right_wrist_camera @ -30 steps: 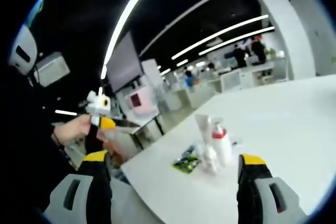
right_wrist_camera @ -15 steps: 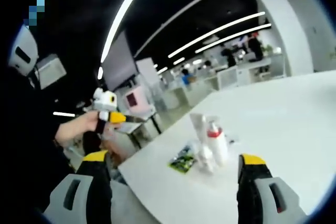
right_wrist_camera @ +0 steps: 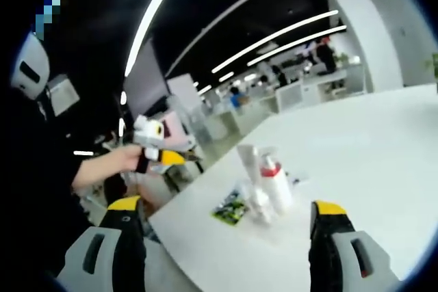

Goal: Arrange the skincare products in the storage area until every visible bottle or jar stands upright without overlapping.

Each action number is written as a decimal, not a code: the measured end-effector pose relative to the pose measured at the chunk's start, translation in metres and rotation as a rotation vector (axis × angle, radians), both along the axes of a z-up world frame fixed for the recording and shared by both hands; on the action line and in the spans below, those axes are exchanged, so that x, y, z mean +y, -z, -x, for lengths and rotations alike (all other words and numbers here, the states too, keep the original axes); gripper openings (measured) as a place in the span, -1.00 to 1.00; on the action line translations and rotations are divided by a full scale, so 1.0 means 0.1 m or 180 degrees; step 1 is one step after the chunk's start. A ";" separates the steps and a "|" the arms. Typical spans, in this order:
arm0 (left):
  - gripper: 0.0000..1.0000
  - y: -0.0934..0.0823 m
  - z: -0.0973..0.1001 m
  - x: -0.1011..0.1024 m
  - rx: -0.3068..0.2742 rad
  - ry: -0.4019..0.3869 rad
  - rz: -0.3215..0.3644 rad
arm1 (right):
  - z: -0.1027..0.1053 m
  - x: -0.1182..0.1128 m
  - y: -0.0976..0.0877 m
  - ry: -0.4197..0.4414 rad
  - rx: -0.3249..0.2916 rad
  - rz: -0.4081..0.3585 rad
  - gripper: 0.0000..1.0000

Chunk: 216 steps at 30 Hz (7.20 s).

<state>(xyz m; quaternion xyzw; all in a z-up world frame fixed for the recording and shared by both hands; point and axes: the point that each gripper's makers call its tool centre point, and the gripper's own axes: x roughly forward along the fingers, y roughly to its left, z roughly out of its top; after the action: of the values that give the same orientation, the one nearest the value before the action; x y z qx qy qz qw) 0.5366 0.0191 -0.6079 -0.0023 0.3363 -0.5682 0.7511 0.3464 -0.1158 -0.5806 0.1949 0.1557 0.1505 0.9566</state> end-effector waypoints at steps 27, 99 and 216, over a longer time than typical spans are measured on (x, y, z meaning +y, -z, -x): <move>0.77 0.58 -0.76 -0.47 0.0074 0.0143 -0.0247 | -0.20 -0.13 0.30 0.0024 0.0169 -0.0125 0.99; 0.25 1.71 -1.00 -1.53 -0.1010 0.2337 -0.1412 | -0.17 -0.41 0.70 0.0264 0.0434 -0.0335 0.98; -0.89 1.74 -1.25 -1.48 -0.1908 0.2623 -0.1721 | -0.27 -0.44 0.72 0.0255 0.0465 -0.0400 0.98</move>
<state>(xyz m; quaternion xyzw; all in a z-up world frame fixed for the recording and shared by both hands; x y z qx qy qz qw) 0.6620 -0.1287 -0.7821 0.4820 0.2152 -0.6836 0.5041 0.3730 -0.1593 -0.6524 0.2711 0.2074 0.1070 0.9338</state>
